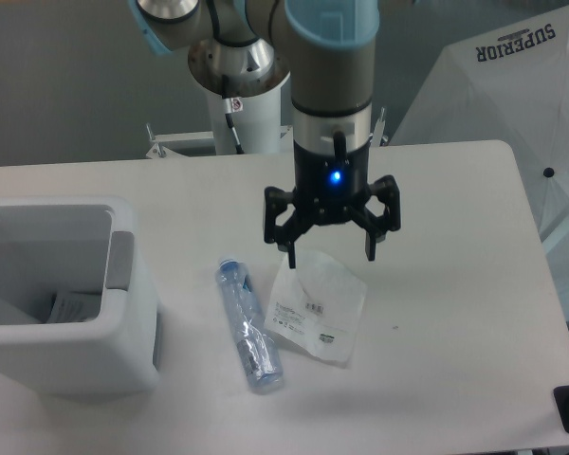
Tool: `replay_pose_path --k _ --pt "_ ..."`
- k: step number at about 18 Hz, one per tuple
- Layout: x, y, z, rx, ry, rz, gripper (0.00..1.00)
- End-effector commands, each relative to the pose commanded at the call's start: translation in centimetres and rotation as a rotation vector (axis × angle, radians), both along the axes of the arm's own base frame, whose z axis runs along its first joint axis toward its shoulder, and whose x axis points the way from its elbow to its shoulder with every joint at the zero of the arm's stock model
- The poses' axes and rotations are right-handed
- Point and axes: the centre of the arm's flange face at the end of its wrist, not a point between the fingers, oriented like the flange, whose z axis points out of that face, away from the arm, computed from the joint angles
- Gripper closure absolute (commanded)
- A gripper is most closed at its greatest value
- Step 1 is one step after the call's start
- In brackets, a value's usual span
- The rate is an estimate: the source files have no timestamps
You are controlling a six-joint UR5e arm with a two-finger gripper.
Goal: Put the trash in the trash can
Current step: 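Lower the open gripper down onto the clear plastic water bottle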
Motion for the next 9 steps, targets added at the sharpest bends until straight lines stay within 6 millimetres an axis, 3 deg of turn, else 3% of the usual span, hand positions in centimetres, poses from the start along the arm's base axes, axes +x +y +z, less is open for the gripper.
replay_pose_path --k 4,9 --pt "-1.3 1.0 -2.8 -0.032 0.034 0.01 0.0" --pt "-0.9 1.9 -9.6 -0.028 0.04 0.007 0.0"
